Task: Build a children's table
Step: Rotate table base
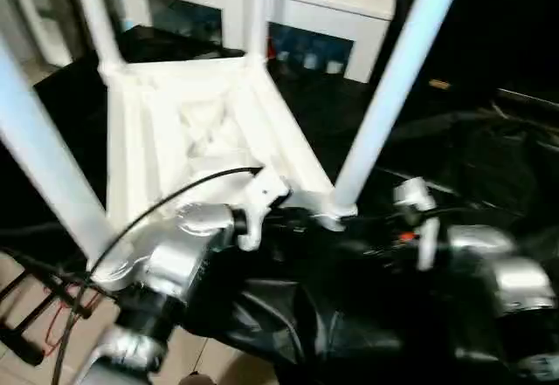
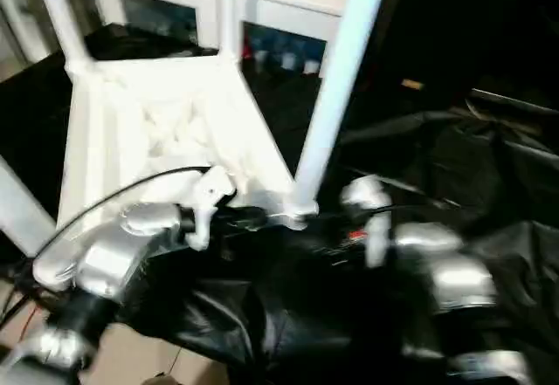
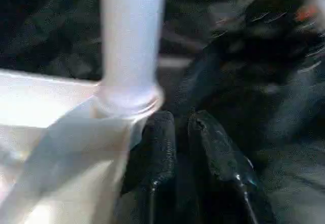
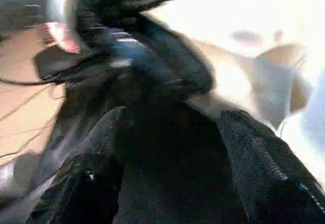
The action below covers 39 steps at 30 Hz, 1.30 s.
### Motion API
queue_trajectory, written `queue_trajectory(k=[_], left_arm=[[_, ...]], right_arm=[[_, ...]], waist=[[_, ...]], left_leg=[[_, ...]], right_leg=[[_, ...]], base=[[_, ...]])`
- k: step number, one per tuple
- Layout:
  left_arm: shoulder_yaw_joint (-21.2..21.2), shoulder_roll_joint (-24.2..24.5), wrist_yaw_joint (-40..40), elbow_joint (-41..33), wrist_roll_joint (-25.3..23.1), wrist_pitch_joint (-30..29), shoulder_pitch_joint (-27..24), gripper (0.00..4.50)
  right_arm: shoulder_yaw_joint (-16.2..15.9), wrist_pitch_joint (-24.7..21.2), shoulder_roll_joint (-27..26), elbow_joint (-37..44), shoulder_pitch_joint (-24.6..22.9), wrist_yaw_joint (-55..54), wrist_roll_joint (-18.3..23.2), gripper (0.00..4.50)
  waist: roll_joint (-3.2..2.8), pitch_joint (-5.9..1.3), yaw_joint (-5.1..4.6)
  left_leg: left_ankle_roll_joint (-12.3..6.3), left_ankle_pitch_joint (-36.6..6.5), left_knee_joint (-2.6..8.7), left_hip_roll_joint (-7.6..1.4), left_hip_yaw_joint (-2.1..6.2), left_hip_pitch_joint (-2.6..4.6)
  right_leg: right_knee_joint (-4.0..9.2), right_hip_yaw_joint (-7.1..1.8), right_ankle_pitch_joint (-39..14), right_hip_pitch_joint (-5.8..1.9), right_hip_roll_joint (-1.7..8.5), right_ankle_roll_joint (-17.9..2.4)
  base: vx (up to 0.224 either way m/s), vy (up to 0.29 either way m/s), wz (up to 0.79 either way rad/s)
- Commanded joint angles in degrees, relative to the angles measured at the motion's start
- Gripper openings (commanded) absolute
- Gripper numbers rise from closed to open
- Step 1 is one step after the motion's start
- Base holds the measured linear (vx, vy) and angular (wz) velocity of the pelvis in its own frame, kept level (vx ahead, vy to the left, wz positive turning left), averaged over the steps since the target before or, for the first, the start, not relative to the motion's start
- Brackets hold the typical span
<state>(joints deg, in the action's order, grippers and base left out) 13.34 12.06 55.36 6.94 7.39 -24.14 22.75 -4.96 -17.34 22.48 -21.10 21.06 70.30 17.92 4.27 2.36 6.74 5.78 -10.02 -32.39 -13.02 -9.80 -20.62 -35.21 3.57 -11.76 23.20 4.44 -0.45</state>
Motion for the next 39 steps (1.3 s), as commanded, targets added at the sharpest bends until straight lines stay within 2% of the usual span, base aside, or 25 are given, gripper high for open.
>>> queue_trajectory(k=[1,2,3,4,5,6,7,8,9,12,14,15,18,20,21,23,24,26,28,30,33,35,36,38,39], left_arm=[[0.14,0.87,0.68,-4.82,1.65,-3.30,-1.85,0.95],[0.28,1.29,0.77,-6.08,1.90,-3.85,-2.72,1.09],[0.41,1.67,0.85,-7.17,2.11,-4.31,-3.50,1.22],[0.27,2.55,0.60,-10.30,2.85,-5.14,-6.31,1.22],[0.04,3.16,0.01,-13.01,3.24,-6.04,-8.54,1.38],[-0.24,3.87,-0.68,-15.81,3.54,-7.23,-10.69,1.44],[-0.35,4.20,-1.07,-17.22,3.66,-8.00,-11.63,1.52],[-0.48,4.54,-1.39,-18.36,3.71,-8.52,-12.59,1.62],[-0.65,4.99,-1.76,-19.80,3.84,-9.17,-13.83,1.73],[-1.23,6.19,-2.62,-23.69,5.05,-10.97,-17.36,1.83],[-1.44,6.97,-2.74,-25.42,5.62,-11.05,-19.35,2.05],[-1.80,8.23,-2.44,-27.82,6.27,-10.85,-22.26,2.20],[-2.97,10.22,-1.90,-31.17,7.65,-11.68,-25.27,2.26],[-3.35,10.96,-1.62,-31.87,8.01,-11.91,-25.92,2.50],[-4.52,13.44,-0.52,-33.15,8.44,-12.06,-27.75,2.50],[-5.76,15.54,0.22,-33.68,8.27,-11.57,-29.15,2.64],[-7.49,17.59,0.93,-33.90,8.09,-10.27,-30.47,2.70],[-10.53,19.29,1.09,-33.46,7.78,-8.31,-31.80,2.93],[-14.33,19.59,1.35,-31.97,8.13,-4.50,-32.90,3.00],[-20.59,21.76,3.11,-30.59,10.66,-2.84,-35.19,3.15],[-23.13,22.80,3.62,-30.05,11.85,-2.85,-35.60,3.43],[-26.01,21.53,2.75,-29.15,15.09,-3.41,-32.99,3.54],[-26.50,20.73,2.29,-28.88,16.38,-3.46,-31.73,3.67],[-26.63,19.96,1.85,-28.44,17.53,-3.07,-30.48,3.87],[-25.84,19.08,1.42,-26.90,17.96,-1.68,-28.51,3.91]], right_arm=[[0.96,1.58,0.06,-1.68,1.26,-3.57,-1.90,3.00],[1.03,2.03,-0.39,-2.35,1.61,-4.46,-2.25,3.00],[1.08,2.51,-0.79,-3.00,1.94,-5.22,-2.56,3.00],[1.55,4.19,-2.55,-6.57,3.90,-9.22,-3.88,3.00],[1.82,6.23,-3.79,-9.13,5.31,-12.60,-5.00,3.00],[2.30,7.57,-4.99,-11.91,6.97,-16.49,-5.78,3.00],[2.53,7.92,-5.43,-13.00,7.66,-18.26,-5.98,3.00],[2.83,8.60,-5.86,-14.43,8.50,-20.38,-6.39,3.00],[3.14,9.74,-6.30,-16.36,9.56,-22.87,-6.95,3.00],[4.03,12.21,-7.44,-22.39,12.59,-28.87,-8.47,3.00],[3.99,14.04,-7.91,-26.11,14.46,-32.51,-9.90,3.00],[4.43,15.97,-8.88,-31.60,17.65,-38.12,-10.96,3.00],[5.33,17.99,-10.15,-37.60,21.50,-44.75,-11.57,3.00],[5.67,18.41,-10.42,-38.75,22.26,-46.16,-11.57,3.00],[6.47,19.39,-10.89,-41.26,23.80,-49.16,-11.54,3.00],[6.87,20.20,-11.04,-43.02,24.67,-50.67,-11.60,3.00],[7.08,21.25,-11.05,-44.68,25.38,-51.89,-11.84,3.00],[7.25,22.09,-10.87,-45.81,25.77,-52.49,-12.02,3.00],[7.17,22.67,-10.40,-46.10,25.53,-51.62,-12.31,3.00],[6.99,24.19,-9.48,-45.56,24.25,-47.25,-12.39,3.00],[6.77,25.14,-8.79,-44.81,23.16,-45.43,-12.40,3.00],[6.95,25.59,-7.94,-42.50,20.85,-41.11,-11.21,3.00],[7.03,25.59,-7.75,-41.55,19.97,-39.40,-10.67,3.00],[7.02,25.57,-7.53,-40.59,19.01,-37.68,-10.17,3.00],[6.57,25.60,-7.06,-38.67,17.21,-34.97,-9.91,3.00]], waist=[[0.25,-3.00,0.12],[0.47,-2.92,0.03],[0.20,-2.75,0.02],[0.70,-2.67,-0.03],[0.83,-2.62,-0.40],[0.71,-2.48,-0.62],[0.62,-2.47,-0.84],[0.59,-2.60,-0.83],[0.65,-2.55,-0.94],[1.08,-2.58,-0.63],[0.96,-2.62,-0.73],[1.45,-2.64,-0.83],[1.11,-2.61,-0.73],[1.38,-2.57,-0.60],[1.55,-2.53,-0.69],[1.45,-2.57,-0.68],[1.67,-2.47,-0.81],[1.37,-2.33,-0.71],[1.39,-2.16,-0.65],[1.27,-2.25,-0.68],[1.21,-2.30,-0.69],[1.13,-2.28,-0.63],[1.18,-2.34,-0.44],[1.24,-2.42,-0.43],[1.01,-2.40,-0.52]], left_leg=[[-4.10,-5.33,3.03,-0.49,-0.69,0.17],[-3.61,-6.48,3.04,-0.44,-0.74,0.27],[-2.92,-7.76,3.20,-0.49,-0.71,0.39],[-2.73,-8.32,3.25,-0.44,-0.75,0.34],[-1.91,-9.51,3.52,-0.54,-0.50,-0.02],[-0.70,-10.24,3.75,-0.71,-0.47,0.21],[-0.22,-10.65,3.75,-0.69,-0.46,0.32],[0.18,-10.75,3.60,-0.60,-0.62,0.73],[0.34,-10.15,3.60,-0.65,-0.61,0.73],[0.10,-8.67,3.39,-0.38,-0.85,0.78],[0.14,-7.65,3.33,-0.31,-0.84,0.56],[0.27,-7.39,3.31,-0.27,-0.79,0.36],[0.79,-7.74,3.20,-0.19,-0.96,0.68],[0.96,-8.57,3.26,-0.13,-0.98,0.66],[1.15,-8.84,3.28,-0.11,-0.92,0.47],[1.39,-9.29,3.20,-0.07,-0.92,0.47],[1.42,-9.74,3.18,-0.03,-0.93,0.35],[1.50,-10.89,3.21,-0.05,-0.93,0.46],[1.66,-12.70,3.30,-0.05,-0.87,0.45],[1.93,-14.20,3.33,-0.05,-0.74,0.41],[1.47,-13.61,3.25,-0.10,-0.80,0.59],[1.34,-13.95,3.22,-0.02,-0.85,0.55],[1.26,-13.67,3.16,-0.05,-0.91,0.72],[1.38,-13.32,3.21,0.01,-0.74,0.41],[1.39,-13.80,3.23,-0.04,-0.70,0.50]], right_leg=[[3.16,-2.03,0.61,-3.30,2.89,-14.93],[3.33,-2.10,-1.99,-3.28,2.84,-13.97],[3.68,-2.17,-4.84,-3.10,2.94,-13.02],[3.91,-2.15,-6.22,-3.16,2.89,-12.42],[3.70,-2.07,-8.95,-3.21,3.16,-11.85],[4.15,-2.07,-11.84,-2.87,3.26,-10.83],[4.10,-2.11,-12.40,-2.76,3.19,-10.75],[4.19,-2.25,-11.29,-2.65,2.89,-10.60],[3.78,-2.26,-8.74,-2.55,2.79,-11.21],[3.55,-2.27,-5.91,-2.71,2.48,-10.90],[3.18,-2.24,-4.41,-2.82,2.50,-11.04],[2.88,-2.19,-4.90,-2.84,2.68,-11.21],[2.89,-2.27,-4.19,-2.60,2.25,-10.15],[2.95,-2.21,-4.50,-2.66,2.17,-9.50],[2.85,-2.24,-4.71,-2.75,2.20,-9.22],[2.78,-2.26,-5.66,-2.62,2.29,-8.71],[2.84,-2.26,-6.21,-2.58,2.17,-8.38],[2.94,-2.32,-7.43,-2.37,2.19,-8.02],[3.25,-2.32,-9.36,-2.25,2.14,-7.65],[3.27,-2.35,-10.77,-2.28,2.19,-7.35],[2.97,-2.39,-8.31,-2.13,1.93,-8.01],[2.95,-2.44,-7.64,-2.23,1.88,-8.56],[2.92,-2.48,-6.64,-2.19,1.89,-9.07],[2.76,-2.42,-6.08,-2.55,1.95,-9.49],[2.87,-2.42,-6.22,-2.53,1.97,-9.52]], base=[[0.000,0.000,0.00],[0.000,0.000,0.00],[0.000,0.000,0.00],[0.000,0.000,0.00],[0.000,0.000,0.00],[0.000,0.000,0.00],[0.000,0.000,0.00],[0.000,0.000,0.00],[0.000,0.000,0.00],[0.000,0.000,0.00],[0.000,0.000,0.00],[0.000,0.000,0.00],[0.000,0.000,0.00],[0.000,0.000,0.00],[0.000,0.000,0.00],[0.000,0.000,0.00],[0.000,0.000,0.00],[0.000,0.000,0.00],[0.000,0.000,0.00],[0.000,0.000,0.00],[0.000,0.000,0.00],[0.000,0.000,0.00],[0.000,0.000,0.00],[0.000,0.000,0.00],[0.000,0.000,0.00]])
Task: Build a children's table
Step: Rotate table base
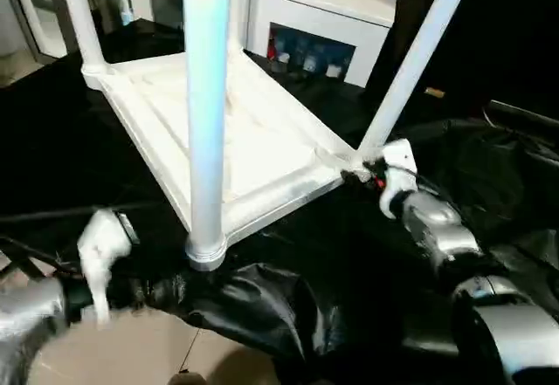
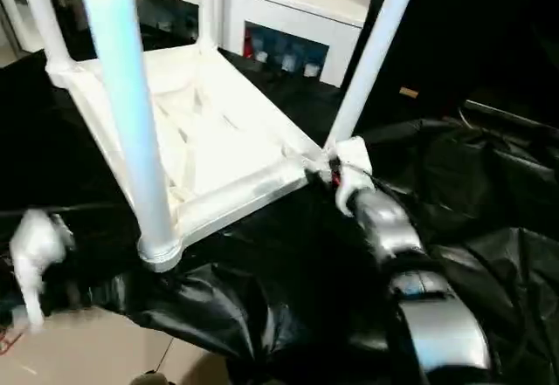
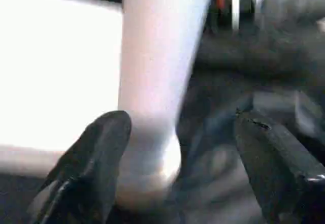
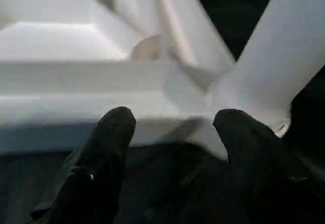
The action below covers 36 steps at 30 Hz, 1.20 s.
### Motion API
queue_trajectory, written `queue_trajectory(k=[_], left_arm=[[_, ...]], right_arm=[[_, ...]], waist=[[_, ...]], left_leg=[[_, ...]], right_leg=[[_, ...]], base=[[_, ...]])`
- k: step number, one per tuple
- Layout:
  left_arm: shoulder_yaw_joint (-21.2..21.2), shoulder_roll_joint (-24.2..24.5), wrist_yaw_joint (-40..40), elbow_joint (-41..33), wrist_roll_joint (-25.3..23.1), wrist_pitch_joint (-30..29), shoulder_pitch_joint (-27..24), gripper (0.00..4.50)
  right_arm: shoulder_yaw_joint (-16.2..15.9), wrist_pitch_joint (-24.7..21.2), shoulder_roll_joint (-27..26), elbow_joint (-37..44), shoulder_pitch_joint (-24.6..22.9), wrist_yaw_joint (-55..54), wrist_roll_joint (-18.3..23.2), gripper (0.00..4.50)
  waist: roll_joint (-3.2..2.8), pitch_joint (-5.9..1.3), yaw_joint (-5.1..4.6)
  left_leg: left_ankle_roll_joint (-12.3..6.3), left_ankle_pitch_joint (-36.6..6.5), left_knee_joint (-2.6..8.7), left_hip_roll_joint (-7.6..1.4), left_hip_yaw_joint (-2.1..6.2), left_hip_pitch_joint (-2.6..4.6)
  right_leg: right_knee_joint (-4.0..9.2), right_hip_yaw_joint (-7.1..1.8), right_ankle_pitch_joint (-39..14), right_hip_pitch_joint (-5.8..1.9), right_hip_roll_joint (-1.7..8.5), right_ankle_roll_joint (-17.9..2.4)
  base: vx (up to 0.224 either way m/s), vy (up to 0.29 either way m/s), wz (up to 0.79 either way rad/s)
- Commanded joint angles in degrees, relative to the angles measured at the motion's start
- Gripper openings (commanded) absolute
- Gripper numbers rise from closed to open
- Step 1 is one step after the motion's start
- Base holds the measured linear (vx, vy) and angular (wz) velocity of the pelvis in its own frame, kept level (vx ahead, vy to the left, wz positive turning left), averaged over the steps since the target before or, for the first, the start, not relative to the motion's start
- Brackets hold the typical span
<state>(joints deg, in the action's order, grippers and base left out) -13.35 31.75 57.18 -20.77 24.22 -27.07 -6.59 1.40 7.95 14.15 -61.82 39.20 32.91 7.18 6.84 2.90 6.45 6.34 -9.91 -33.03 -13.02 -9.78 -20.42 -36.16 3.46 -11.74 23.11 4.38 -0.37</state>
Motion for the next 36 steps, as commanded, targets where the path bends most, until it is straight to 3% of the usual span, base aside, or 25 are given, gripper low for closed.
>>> queue_trajectory(k=[1,4,5,6,10,11,15,17,20,21,22,24,26,29,33,34,35,36], left_arm=[[0.93,-0.67,-0.38,1.01,1.10,1.46,0.97,3.96],[3.30,-1.64,-0.37,4.08,-0.21,3.24,4.28,4.21],[3.30,-1.64,-0.37,4.08,-0.21,3.24,4.28,4.33],[5.04,-2.84,-1.11,6.78,-1.64,4.28,7.63,4.47],[7.89,-4.43,-2.71,12.03,-4.41,6.07,13.41,4.47],[8.16,-4.47,-2.79,12.59,-4.57,6.45,13.92,4.47],[10.11,-6.84,-2.41,12.98,-2.09,5.28,17.10,4.47],[11.12,-7.60,-2.05,12.71,-1.66,4.98,17.73,4.47],[16.14,-10.88,-0.29,12.96,-1.18,4.45,19.97,4.47],[19.80,-13.14,0.42,14.70,-2.47,5.67,21.68,4.47],[20.83,-13.92,0.54,15.48,-2.87,5.99,22.29,4.47],[22.77,-15.73,0.72,17.26,-3.71,6.44,23.65,4.47],[24.40,-17.41,0.46,19.20,-5.00,7.40,24.94,4.47],[27.75,-21.14,-1.03,24.21,-8.65,10.99,27.83,4.47],[31.56,-26.00,-5.24,31.22,-13.65,16.31,32.16,4.47],[31.96,-27.49,-6.45,32.96,-14.34,17.82,33.07,4.47],[32.24,-28.66,-7.19,34.27,-14.62,18.46,33.78,4.47],[32.46,-29.29,-7.83,34.99,-15.00,19.06,34.13,4.47]], right_arm=[[0.19,0.36,1.30,2.16,-1.06,2.65,0.81,3.00],[-0.57,-0.10,1.68,4.37,-3.06,4.24,0.31,3.00],[-0.57,-0.10,1.68,4.37,-3.06,4.24,0.31,3.00],[-1.28,-0.61,1.50,5.43,-4.09,3.94,-0.33,3.00],[-2.24,-1.26,0.07,6.39,-5.10,1.91,-2.09,3.00],[-2.25,-1.37,-0.19,6.48,-5.13,1.65,-2.24,3.00],[-2.37,-1.68,-2.45,5.13,-3.85,-0.67,-3.02,3.00],[-2.86,-1.61,-2.99,4.76,-3.61,-0.84,-3.46,3.00],[-4.34,-1.37,-5.00,3.22,-2.46,-2.72,-4.97,3.00],[-4.54,-1.50,-6.17,2.36,-1.51,-3.91,-5.28,3.00],[-4.39,-1.58,-6.58,2.12,-1.18,-4.31,-5.40,3.00],[-4.20,-1.58,-7.23,1.59,-0.62,-5.06,-5.69,3.00],[-4.10,-1.55,-7.63,1.51,-0.40,-5.31,-5.76,3.00],[-3.98,-1.47,-8.07,1.65,-0.41,-5.75,-5.82,3.00],[-3.76,-0.69,-7.66,0.61,-0.50,-7.90,-6.42,3.00],[-3.37,-0.61,-7.28,0.37,-0.62,-8.66,-6.47,3.00],[-3.05,-0.51,-6.91,0.19,-0.71,-9.17,-6.47,3.00],[-2.76,-0.49,-6.71,0.19,-0.82,-9.28,-6.30,3.00]], waist=[[-1.55,-2.94,-0.23],[-1.44,-3.20,-0.45],[-1.43,-3.13,-0.30],[-1.50,-3.23,-0.41],[-1.78,-3.46,-0.25],[-1.54,-3.41,-0.33],[-1.62,-3.63,-0.50],[-1.69,-3.55,-0.45],[-1.82,-3.43,-0.43],[-2.09,-3.33,-0.24],[-2.50,-3.33,-0.08],[-2.48,-3.53,-0.10],[-2.11,-3.58,-0.33],[-2.16,-3.60,-0.52],[-2.09,-3.60,-0.65],[-2.48,-3.65,-0.60],[-2.22,-3.68,-0.78],[-2.52,-3.81,-0.69]], left_leg=[[0.82,-13.91,3.87,-0.04,-0.72,0.30],[0.48,-12.27,3.71,0.06,-0.65,0.05],[0.37,-12.09,3.70,0.08,-0.72,0.26],[0.40,-11.39,3.66,0.04,-0.73,0.32],[0.81,-10.67,3.55,-0.01,-0.63,0.45],[0.72,-10.30,3.54,0.07,-0.67,0.38],[1.02,-8.57,3.39,0.07,-0.72,0.48],[0.90,-9.26,3.44,0.06,-0.72,0.46],[1.46,-11.04,3.56,-0.05,-0.75,0.65],[1.77,-12.43,3.64,-0.11,-0.76,0.84],[2.15,-12.71,3.62,-0.15,-0.70,0.96],[2.52,-12.46,3.62,-0.11,-0.51,0.62],[2.24,-11.16,3.48,0.03,-0.55,0.39],[1.51,-9.84,3.38,0.10,-0.58,0.20],[0.84,-9.75,3.22,0.07,-0.60,0.30],[0.87,-9.85,3.21,0.04,-0.49,0.32],[0.78,-9.82,3.10,0.12,-0.59,0.22],[0.55,-9.40,3.03,0.10,-0.52,0.19]], right_leg=[[3.83,-2.32,-6.23,-2.45,2.03,-9.60],[3.64,-2.35,-5.95,-2.81,2.19,-9.84],[3.89,-2.36,-6.12,-2.68,2.11,-9.56],[3.70,-2.35,-5.08,-2.68,2.11,-10.04],[3.39,-2.37,-3.72,-2.81,2.34,-10.55],[3.54,-2.37,-3.60,-2.80,2.26,-10.41],[2.99,-2.33,-0.04,-2.94,2.29,-11.70],[3.04,-2.32,-0.40,-2.94,2.33,-11.94],[3.26,-2.31,-2.62,-2.72,2.42,-12.08],[3.49,-2.33,-4.26,-2.50,2.45,-11.76],[3.41,-2.37,-4.45,-2.49,2.54,-11.66],[3.30,-2.39,-4.07,-2.97,2.66,-10.79],[3.17,-2.39,-2.20,-3.15,2.51,-10.85],[3.17,-2.45,-0.43,-3.30,2.53,-11.11],[3.33,-2.45,-0.39,-3.35,2.60,-11.32],[3.27,-2.45,-0.35,-3.41,2.70,-11.39],[3.36,-2.47,0.08,-3.50,2.64,-11.58],[3.16,-2.47,0.93,-3.66,2.74,-11.98]], base=[[0.000,0.000,0.00],[0.000,0.000,0.00],[0.000,0.000,0.00],[0.000,0.000,0.00],[0.000,0.000,0.00],[0.000,0.000,0.00],[0.000,0.000,0.00],[0.000,0.000,0.00],[0.000,0.000,0.00],[0.000,0.000,0.00],[0.000,0.000,0.00],[0.000,0.000,0.00],[0.000,0.000,0.00],[0.000,0.000,0.00],[0.000,0.000,0.00],[0.000,0.000,0.00],[0.000,0.000,0.00],[0.000,0.000,0.00]])
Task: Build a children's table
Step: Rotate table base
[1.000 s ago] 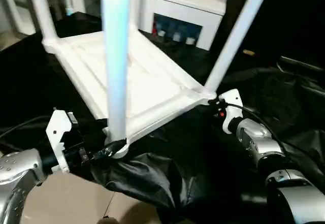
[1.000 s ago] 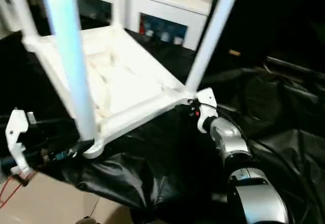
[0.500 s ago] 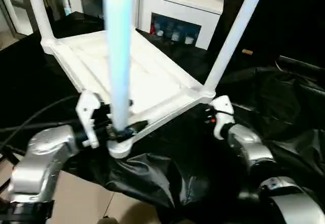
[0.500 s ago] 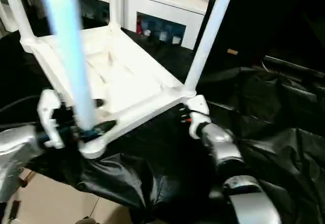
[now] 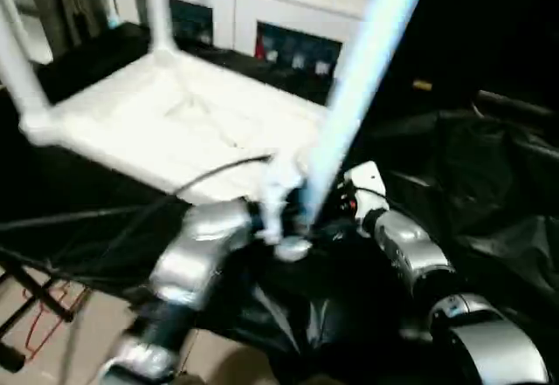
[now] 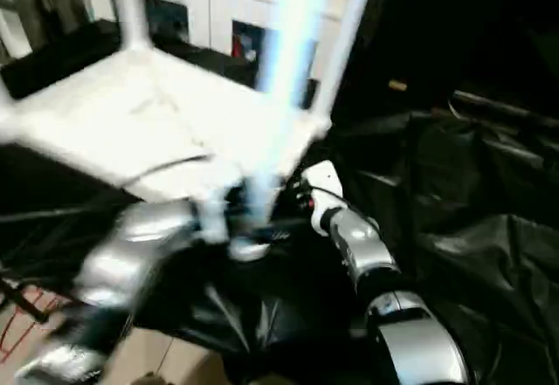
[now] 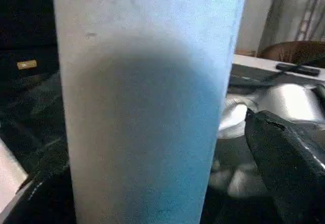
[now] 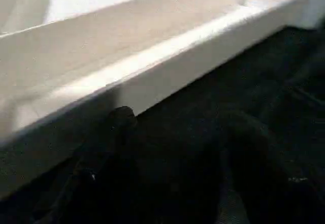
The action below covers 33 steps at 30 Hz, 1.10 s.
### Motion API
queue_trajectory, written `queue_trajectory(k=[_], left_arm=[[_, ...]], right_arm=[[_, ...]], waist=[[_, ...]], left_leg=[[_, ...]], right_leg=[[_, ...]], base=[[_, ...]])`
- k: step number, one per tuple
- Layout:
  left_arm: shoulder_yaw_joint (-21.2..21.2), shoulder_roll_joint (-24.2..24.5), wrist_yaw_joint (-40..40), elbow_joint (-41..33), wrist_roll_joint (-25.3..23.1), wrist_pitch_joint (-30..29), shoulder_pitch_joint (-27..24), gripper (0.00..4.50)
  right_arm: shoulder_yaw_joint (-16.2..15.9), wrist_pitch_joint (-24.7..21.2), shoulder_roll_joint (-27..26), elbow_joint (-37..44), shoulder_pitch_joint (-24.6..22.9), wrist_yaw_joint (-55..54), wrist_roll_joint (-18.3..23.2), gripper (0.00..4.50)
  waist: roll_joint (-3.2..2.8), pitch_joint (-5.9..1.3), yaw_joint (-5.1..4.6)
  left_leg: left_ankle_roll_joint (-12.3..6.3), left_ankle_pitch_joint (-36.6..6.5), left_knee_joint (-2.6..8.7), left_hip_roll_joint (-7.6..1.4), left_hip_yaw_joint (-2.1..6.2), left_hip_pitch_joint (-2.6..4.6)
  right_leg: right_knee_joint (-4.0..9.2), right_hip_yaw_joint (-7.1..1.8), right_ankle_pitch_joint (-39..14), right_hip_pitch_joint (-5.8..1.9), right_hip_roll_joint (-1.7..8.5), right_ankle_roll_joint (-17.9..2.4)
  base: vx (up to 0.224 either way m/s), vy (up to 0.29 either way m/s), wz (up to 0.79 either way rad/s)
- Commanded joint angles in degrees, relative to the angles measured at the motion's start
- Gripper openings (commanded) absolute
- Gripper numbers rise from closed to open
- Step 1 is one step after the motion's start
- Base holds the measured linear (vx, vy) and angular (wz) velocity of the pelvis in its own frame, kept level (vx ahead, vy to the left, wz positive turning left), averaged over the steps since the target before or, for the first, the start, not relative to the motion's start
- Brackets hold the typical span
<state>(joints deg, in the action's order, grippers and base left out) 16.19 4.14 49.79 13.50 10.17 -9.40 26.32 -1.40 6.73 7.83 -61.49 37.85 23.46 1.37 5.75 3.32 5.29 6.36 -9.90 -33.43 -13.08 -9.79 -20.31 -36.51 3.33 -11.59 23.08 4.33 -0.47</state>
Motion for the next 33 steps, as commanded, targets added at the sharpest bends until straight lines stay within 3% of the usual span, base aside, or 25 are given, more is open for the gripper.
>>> queue_trajectory(k=[1,2,3,8,9,10,12,15,16,17,18,23,24,29,33], left_arm=[[2.91,-1.68,-0.44,0.72,-0.95,1.38,1.22,4.47],[3.17,-3.03,-1.22,2.00,-1.55,2.80,1.41,4.47],[3.49,-4.20,-2.76,3.20,-2.87,4.49,1.37,4.47],[3.05,-5.51,-5.08,6.29,-4.04,6.61,1.17,4.47],[2.50,-4.96,-7.18,7.44,-5.49,8.37,1.47,4.47],[2.19,-3.70,-7.02,8.18,-5.91,7.97,2.07,4.47],[0.58,0.61,0.96,8.03,-2.71,5.52,3.03,4.47],[-0.55,3.22,5.01,7.98,-1.17,4.92,3.37,4.47],[-0.82,6.72,9.30,8.36,-0.58,5.06,3.81,4.47],[-0.82,6.72,9.30,8.36,-0.58,5.06,3.81,4.47],[-0.37,11.19,14.83,9.58,-0.65,5.28,4.66,4.47],[1.47,16.36,19.94,16.13,-3.74,9.39,8.39,4.31],[1.76,16.71,20.27,17.73,-4.48,10.33,9.32,4.31],[4.03,16.85,20.41,26.61,-8.97,12.83,14.71,4.03],[4.91,15.14,19.09,31.91,-10.63,16.01,17.63,3.69]], right_arm=[[0.04,0.72,-0.38,-0.13,0.53,0.17,-0.49,3.00],[0.55,0.80,0.05,-0.17,0.36,-0.09,-0.23,3.00],[0.90,0.98,0.54,-0.17,0.18,-0.54,-0.18,3.00],[2.07,1.27,2.38,-0.01,-0.29,-1.47,0.28,3.00],[2.43,1.46,3.12,0.19,-0.39,-1.08,0.57,3.00],[2.81,1.53,3.95,0.59,-0.47,-0.27,0.95,3.00],[3.29,1.50,6.08,2.57,-0.86,4.93,1.99,3.00],[2.83,1.38,7.61,4.29,-1.23,8.90,2.30,3.00],[2.13,1.41,9.44,6.15,-1.68,13.23,2.62,3.00],[2.13,1.41,9.44,6.15,-1.68,13.23,2.62,3.00],[1.40,1.39,11.89,8.26,-2.13,18.06,2.95,3.00],[-1.00,1.02,16.34,12.86,-3.69,27.73,2.88,3.00],[-1.47,0.66,17.10,14.16,-4.19,29.85,3.05,3.00],[-5.02,-1.09,22.31,23.79,-7.76,39.17,2.82,3.00],[-6.13,-7.86,25.73,31.29,-9.66,45.95,5.58,3.00]], waist=[[-1.21,-4.21,0.36],[-1.60,-4.26,0.40],[-1.25,-4.25,0.28],[-1.59,-4.21,0.43],[-1.93,-4.21,0.44],[-1.83,-4.15,0.41],[-1.92,-4.07,0.64],[-1.90,-3.91,0.60],[-1.93,-3.92,0.61],[-2.06,-3.96,0.75],[-2.26,-3.97,0.75],[-2.37,-3.87,0.91],[-2.43,-3.91,1.32],[-2.40,-3.99,2.37],[-2.49,-3.93,3.11]], left_leg=[[0.25,-9.15,3.38,0.19,-0.55,-0.01],[-0.24,-8.71,3.32,0.25,-0.52,-0.05],[-0.78,-8.51,3.22,0.21,-0.63,-0.03],[-1.91,-8.94,3.17,0.12,-0.63,-0.04],[-1.90,-9.61,3.26,0.04,-0.56,0.02],[-1.81,-10.12,3.27,0.00,-0.57,0.08],[-1.68,-11.33,3.28,0.12,-0.55,0.18],[-1.65,-11.63,3.28,0.21,-0.57,0.04],[-1.79,-11.48,3.25,0.28,-0.60,0.10],[-2.00,-11.34,3.21,0.29,-0.58,0.17],[-2.19,-10.42,3.24,0.23,-0.62,0.26],[-2.51,-10.39,3.27,0.27,-0.64,0.28],[-2.89,-10.73,3.16,0.20,-0.76,0.54],[-3.06,-9.71,3.02,0.07,-0.64,0.26],[-3.17,-10.43,2.95,0.13,-0.60,0.29]], right_leg=[[3.55,-2.32,1.21,-3.62,2.71,-11.96],[3.40,-2.32,2.02,-3.69,2.74,-12.36],[3.53,-2.31,2.40,-3.72,2.68,-12.59],[3.72,-2.24,1.24,-3.62,2.75,-13.17],[3.83,-2.20,0.82,-3.55,2.71,-13.16],[3.86,-2.20,0.27,-3.49,2.71,-13.02],[3.99,-2.15,-2.50,-3.42,2.81,-12.83],[4.04,-2.24,-4.32,-3.47,2.74,-12.51],[4.07,-2.23,-4.34,-3.45,2.69,-12.56],[4.05,-2.23,-4.39,-3.43,2.72,-12.57],[3.92,-2.23,-3.01,-3.31,2.66,-13.13],[3.81,-2.20,-1.49,-3.38,2.48,-14.20],[3.86,-2.24,-1.53,-3.33,2.41,-13.95],[3.59,-2.22,-0.40,-3.60,2.58,-13.52],[3.83,-2.19,-1.72,-3.68,2.68,-13.86]], base=[[0.000,0.000,0.00],[0.000,0.000,0.00],[0.000,0.000,0.00],[0.000,0.000,0.00],[0.000,0.000,0.00],[0.000,0.000,0.00],[0.000,0.000,0.00],[0.000,0.000,0.00],[0.000,0.000,0.00],[0.000,0.000,0.00],[0.000,0.000,0.00],[0.000,0.000,0.00],[0.000,0.000,0.00],[0.000,0.000,0.00],[0.000,0.000,0.00]])
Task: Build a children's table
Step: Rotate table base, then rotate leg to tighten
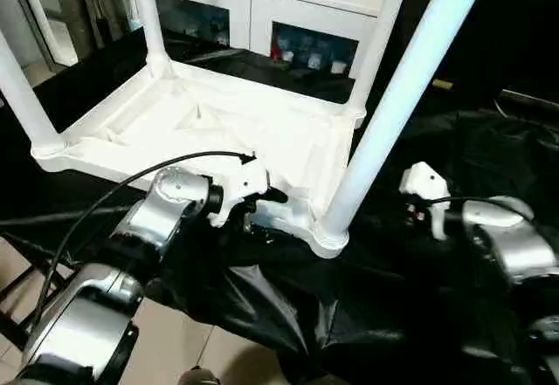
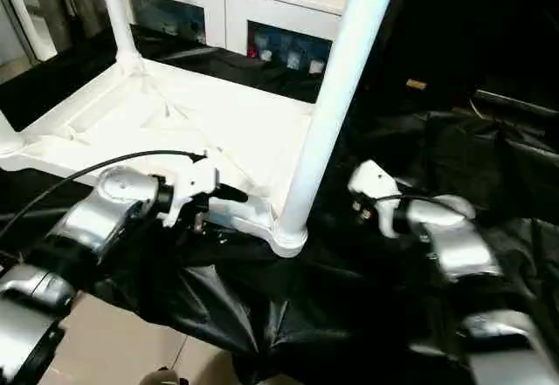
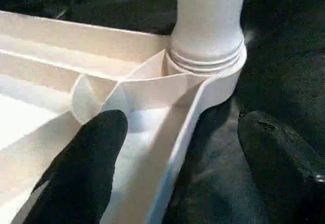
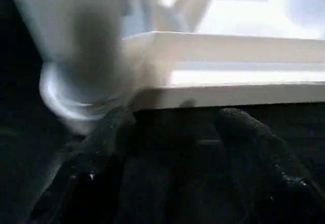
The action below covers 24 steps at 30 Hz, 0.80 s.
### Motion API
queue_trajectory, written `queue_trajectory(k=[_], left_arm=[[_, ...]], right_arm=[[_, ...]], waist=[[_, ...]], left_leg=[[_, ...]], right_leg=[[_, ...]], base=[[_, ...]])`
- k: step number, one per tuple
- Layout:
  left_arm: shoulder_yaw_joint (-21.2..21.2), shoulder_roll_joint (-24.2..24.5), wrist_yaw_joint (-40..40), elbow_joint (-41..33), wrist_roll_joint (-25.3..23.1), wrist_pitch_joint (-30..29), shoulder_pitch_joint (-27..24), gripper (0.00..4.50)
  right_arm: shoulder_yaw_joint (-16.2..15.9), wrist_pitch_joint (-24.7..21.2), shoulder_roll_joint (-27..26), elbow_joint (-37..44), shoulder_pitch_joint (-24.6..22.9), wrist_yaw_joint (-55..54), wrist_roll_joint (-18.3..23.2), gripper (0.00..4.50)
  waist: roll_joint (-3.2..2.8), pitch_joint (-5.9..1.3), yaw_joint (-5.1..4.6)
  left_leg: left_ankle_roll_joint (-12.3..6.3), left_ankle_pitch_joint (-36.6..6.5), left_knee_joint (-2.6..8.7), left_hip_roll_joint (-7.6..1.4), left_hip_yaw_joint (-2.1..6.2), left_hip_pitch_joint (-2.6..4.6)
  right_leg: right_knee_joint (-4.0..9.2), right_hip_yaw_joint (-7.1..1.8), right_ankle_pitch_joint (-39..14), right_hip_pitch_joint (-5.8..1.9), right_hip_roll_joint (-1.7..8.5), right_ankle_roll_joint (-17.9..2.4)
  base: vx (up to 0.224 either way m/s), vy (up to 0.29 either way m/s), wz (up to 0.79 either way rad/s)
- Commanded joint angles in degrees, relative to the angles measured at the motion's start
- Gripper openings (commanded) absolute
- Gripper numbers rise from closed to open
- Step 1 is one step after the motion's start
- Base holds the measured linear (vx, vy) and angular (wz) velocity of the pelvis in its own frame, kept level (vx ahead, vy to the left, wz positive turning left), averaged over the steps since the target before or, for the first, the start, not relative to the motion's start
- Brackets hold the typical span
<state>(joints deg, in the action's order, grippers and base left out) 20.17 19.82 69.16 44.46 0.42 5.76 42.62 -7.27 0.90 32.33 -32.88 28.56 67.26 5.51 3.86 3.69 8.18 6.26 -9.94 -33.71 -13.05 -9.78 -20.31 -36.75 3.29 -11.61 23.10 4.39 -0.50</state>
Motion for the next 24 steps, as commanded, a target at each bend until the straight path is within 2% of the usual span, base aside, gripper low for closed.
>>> queue_trajectory(k=[1,5,8,14,15,19,20,22,24], left_arm=[[1.09,-1.14,-0.40,2.24,-1.05,1.06,2.04,3.69],[1.21,-3.45,0.87,10.11,-2.45,3.58,5.65,3.31],[0.98,-4.14,2.51,12.46,-2.52,3.33,6.60,3.04],[2.00,-4.73,3.19,16.78,-4.29,2.21,8.55,2.71],[2.12,-4.79,3.10,17.17,-4.52,2.24,8.73,2.48],[2.75,-5.61,1.77,20.80,-6.80,2.41,10.47,2.38],[2.49,-5.90,2.11,21.24,-6.65,1.27,10.74,2.12],[2.15,-6.39,3.14,21.71,-6.40,-2.00,11.21,2.02],[2.41,-6.54,3.82,22.13,-6.78,-4.15,11.52,1.93]], right_arm=[[-0.51,-3.45,2.15,4.25,-0.75,3.41,1.89,3.00],[-1.26,-9.31,5.71,11.37,-3.06,6.92,2.87,3.00],[-1.27,-11.44,6.40,14.24,-4.15,7.51,3.57,3.00],[-1.74,-13.56,6.88,16.45,-5.57,7.47,3.31,3.00],[-1.78,-13.73,6.88,16.61,-5.63,7.43,3.31,3.00],[-2.18,-15.53,6.95,18.25,-6.23,6.92,3.23,3.00],[-2.24,-16.02,6.95,18.69,-6.32,6.90,3.34,3.00],[-2.36,-16.68,6.92,19.35,-6.50,6.78,3.45,3.00],[-2.44,-16.97,6.89,19.68,-6.69,6.68,3.46,3.00]], waist=[[-0.73,-4.33,0.33],[-0.83,-4.27,0.73],[-0.68,-4.35,1.02],[-0.80,-4.34,1.07],[-0.83,-4.28,1.08],[-0.78,-4.38,1.55],[-0.73,-4.34,1.57],[-0.99,-4.37,1.69],[-0.83,-4.35,1.71]], left_leg=[[-3.03,-10.43,3.26,-0.02,-0.54,0.30],[-3.18,-10.37,3.25,0.13,-0.46,0.26],[-3.08,-10.64,3.17,0.02,-0.41,0.34],[-2.36,-11.39,3.26,-0.02,-0.32,0.35],[-2.38,-11.43,3.27,0.01,-0.33,0.35],[-2.37,-10.52,3.26,-0.06,-0.20,0.34],[-2.41,-10.41,3.21,-0.01,-0.25,0.33],[-2.35,-10.14,3.19,-0.03,-0.24,0.34],[-2.22,-10.20,3.23,0.00,-0.25,0.35]], right_leg=[[4.03,-2.18,-1.62,-3.67,2.77,-13.93],[4.32,-2.17,-1.65,-3.73,2.65,-13.77],[4.22,-2.15,-1.67,-3.73,2.87,-13.91],[4.41,-2.10,-3.04,-3.66,3.05,-14.42],[4.47,-2.10,-3.21,-3.65,2.95,-14.30],[4.24,-2.14,-1.49,-3.80,3.12,-14.19],[4.23,-2.12,-1.45,-3.79,3.10,-14.28],[4.15,-2.16,-1.07,-3.79,3.15,-14.68],[4.22,-2.15,-1.48,-3.85,3.14,-14.56]], base=[[0.000,0.000,0.00],[0.000,0.000,0.00],[0.000,0.000,0.00],[0.000,0.000,0.00],[0.000,0.000,0.00],[0.000,0.000,0.00],[0.000,0.000,0.00],[0.000,0.000,0.00],[0.000,0.000,0.00]])
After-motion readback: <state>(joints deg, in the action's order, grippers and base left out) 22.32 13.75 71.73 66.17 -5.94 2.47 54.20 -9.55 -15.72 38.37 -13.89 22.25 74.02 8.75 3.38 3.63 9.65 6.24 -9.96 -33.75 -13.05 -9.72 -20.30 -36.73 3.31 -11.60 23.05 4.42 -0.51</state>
